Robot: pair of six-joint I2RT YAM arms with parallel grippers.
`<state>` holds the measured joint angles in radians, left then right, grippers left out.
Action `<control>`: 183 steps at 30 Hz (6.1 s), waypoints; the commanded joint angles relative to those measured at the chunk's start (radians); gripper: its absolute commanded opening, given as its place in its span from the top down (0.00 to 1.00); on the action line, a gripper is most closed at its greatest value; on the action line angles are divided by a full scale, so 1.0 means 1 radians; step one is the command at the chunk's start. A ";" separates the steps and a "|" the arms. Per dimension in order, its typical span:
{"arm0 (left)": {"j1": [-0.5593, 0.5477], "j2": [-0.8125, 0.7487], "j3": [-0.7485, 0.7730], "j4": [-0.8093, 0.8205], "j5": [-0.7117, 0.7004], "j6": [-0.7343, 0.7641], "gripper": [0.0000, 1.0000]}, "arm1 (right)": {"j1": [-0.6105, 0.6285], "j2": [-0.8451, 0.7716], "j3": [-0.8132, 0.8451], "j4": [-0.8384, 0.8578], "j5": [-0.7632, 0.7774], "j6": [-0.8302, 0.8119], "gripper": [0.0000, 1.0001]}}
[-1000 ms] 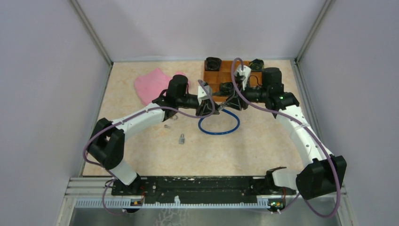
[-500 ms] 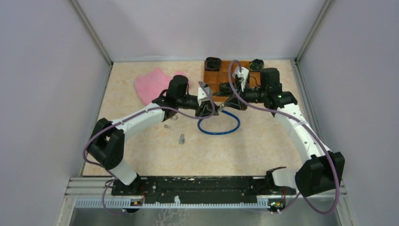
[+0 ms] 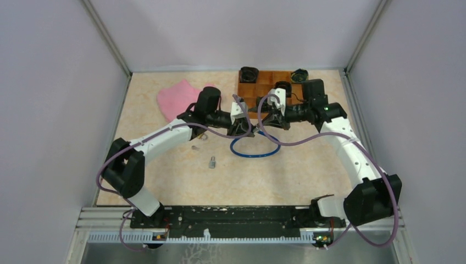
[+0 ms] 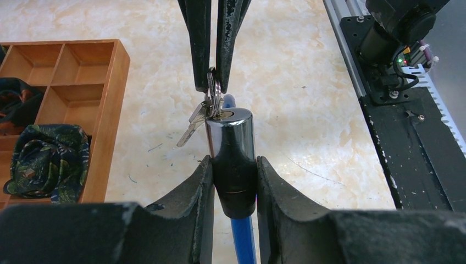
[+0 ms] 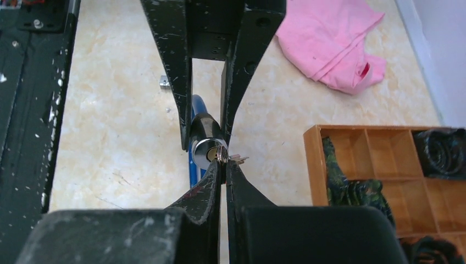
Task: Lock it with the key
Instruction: Lock the lock, then place the lock at the center of the board, then place the key at the center of the board.
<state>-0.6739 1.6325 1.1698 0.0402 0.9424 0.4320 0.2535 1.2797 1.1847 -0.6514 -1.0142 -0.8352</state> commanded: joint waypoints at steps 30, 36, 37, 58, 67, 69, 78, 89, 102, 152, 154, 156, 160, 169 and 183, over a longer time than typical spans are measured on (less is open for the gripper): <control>-0.006 0.003 0.000 -0.162 -0.014 0.083 1.00 | -0.091 0.056 0.165 -0.148 -0.087 -0.209 1.00; -0.006 0.003 0.001 -0.163 -0.020 0.082 1.00 | -0.096 0.054 0.172 -0.151 -0.077 -0.205 1.00; -0.006 0.003 0.000 -0.162 -0.021 0.081 1.00 | -0.097 0.053 0.172 -0.152 -0.078 -0.204 1.00; -0.006 0.001 -0.001 -0.165 -0.036 0.071 1.00 | -0.125 0.048 0.192 -0.187 -0.053 -0.218 1.00; -0.006 -0.002 0.001 -0.146 -0.052 0.044 1.00 | -0.147 0.021 0.154 0.021 0.089 0.064 1.00; -0.004 -0.004 0.008 -0.134 -0.062 0.018 1.00 | -0.154 0.002 0.120 0.137 0.219 0.216 1.00; 0.029 0.001 0.133 -0.111 -0.006 -0.185 1.00 | -0.224 -0.130 -0.022 0.326 0.505 0.477 1.00; 0.049 -0.003 0.190 0.046 -0.024 -0.663 1.00 | -0.224 -0.225 -0.118 0.204 0.477 0.379 1.00; 0.148 0.178 0.115 0.376 -0.003 -1.163 1.00 | -0.225 -0.301 -0.148 -0.016 0.288 0.260 1.00; 0.266 -0.147 -0.001 0.100 -0.736 -0.022 0.00 | 0.071 -0.172 -0.360 0.051 0.274 0.164 1.00; 0.267 -0.184 -0.006 0.074 -0.839 0.015 0.00 | 0.118 -0.172 -0.364 0.042 0.277 0.164 1.00; 0.271 -0.212 -0.013 0.051 -0.938 0.035 0.00 | 0.172 -0.175 -0.375 0.037 0.288 0.157 1.00; 0.284 -0.270 -0.048 -0.006 -1.011 0.070 0.00 | 0.274 -0.165 -0.394 0.036 0.322 0.124 1.00; 0.314 -0.400 -0.184 -0.036 -0.982 0.064 0.00 | 0.522 -0.144 -0.443 0.057 0.449 0.089 1.00; 0.318 -0.408 -0.167 -0.129 -0.755 0.016 0.00 | 0.570 0.105 -0.383 0.100 0.456 0.140 1.00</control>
<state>-0.3614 1.2102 0.9703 -0.0715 0.1364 0.4637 0.8066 1.3418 0.7403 -0.5880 -0.5774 -0.7227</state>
